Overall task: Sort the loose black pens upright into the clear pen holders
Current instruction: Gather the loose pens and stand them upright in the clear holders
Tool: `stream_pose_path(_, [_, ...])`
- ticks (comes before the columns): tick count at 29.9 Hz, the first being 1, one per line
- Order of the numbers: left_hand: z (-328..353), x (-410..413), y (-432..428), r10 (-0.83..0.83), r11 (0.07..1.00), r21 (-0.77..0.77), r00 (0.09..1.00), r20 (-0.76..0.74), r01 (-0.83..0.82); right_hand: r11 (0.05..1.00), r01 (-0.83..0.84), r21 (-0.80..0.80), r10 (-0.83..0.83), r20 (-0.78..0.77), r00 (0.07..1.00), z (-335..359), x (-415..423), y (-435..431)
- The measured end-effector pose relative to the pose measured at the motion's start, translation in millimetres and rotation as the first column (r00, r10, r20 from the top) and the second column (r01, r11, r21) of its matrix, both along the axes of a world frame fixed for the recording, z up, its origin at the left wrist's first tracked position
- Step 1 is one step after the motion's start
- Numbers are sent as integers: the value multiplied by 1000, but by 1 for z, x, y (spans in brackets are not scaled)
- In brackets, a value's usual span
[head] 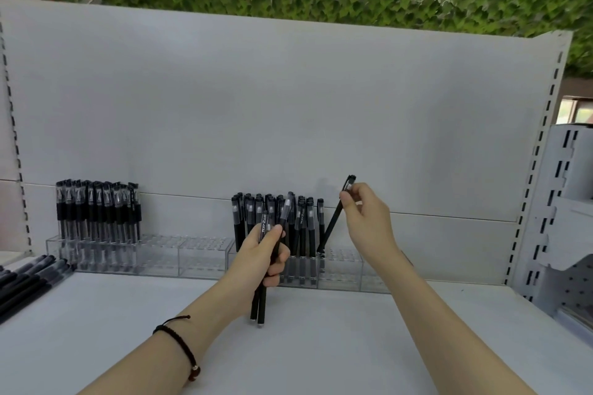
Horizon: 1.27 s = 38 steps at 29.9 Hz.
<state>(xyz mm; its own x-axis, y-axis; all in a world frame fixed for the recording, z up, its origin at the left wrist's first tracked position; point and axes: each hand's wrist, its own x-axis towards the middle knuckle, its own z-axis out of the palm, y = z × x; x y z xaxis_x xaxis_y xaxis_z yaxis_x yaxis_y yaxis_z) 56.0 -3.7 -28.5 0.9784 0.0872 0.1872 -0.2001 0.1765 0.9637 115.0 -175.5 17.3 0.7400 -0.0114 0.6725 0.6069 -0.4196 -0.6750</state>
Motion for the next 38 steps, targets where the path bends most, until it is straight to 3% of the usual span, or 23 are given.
stream_pose_path(7, [-1,-3,-3,-11,999,39,999,42,9,996,43,-80,-41,25,999,0,2,-4])
stream_pose_path(13, [-2,-5,-2,-23,998,62,999,49,20,922,-9,-388,-52,-145,988,-14,4,0])
stream_pose_path(16, [-2,-4,-1,-42,995,88,998,49,38,900,77,-429,-158,-157,975,-9,-4,-1])
stream_pose_path(19, [-3,-2,-1,-58,996,75,997,58,54,973,104,-207,-126,-96,987,0,-12,-1])
stream_pose_path(21, [-3,-2,-2,-84,994,71,994,76,78,996,-77,-46,73,-76,994,6,-18,2])
stream_pose_path(23, [-4,-2,-2,-103,992,77,989,103,95,965,-260,-40,254,-126,959,10,-28,7])
stream_pose_path(25, [-4,-2,-2,-92,993,91,988,126,81,940,-340,-10,334,-164,928,11,-31,11])
stream_pose_path(29, [-2,-3,-3,-80,990,126,990,116,65,918,-352,183,386,-205,900,11,-27,11])
stream_pose_path(33, [-2,-4,0,-28,986,163,999,42,21,884,-248,396,340,-182,923,17,-21,4])
stream_pose_path(35, [-2,-2,3,-7,987,163,999,33,2,885,-193,425,277,-146,950,17,-15,-2])
stream_pose_path(38, [-1,1,1,15,994,111,998,-55,-9,929,-132,346,179,-109,978,12,-6,-7])
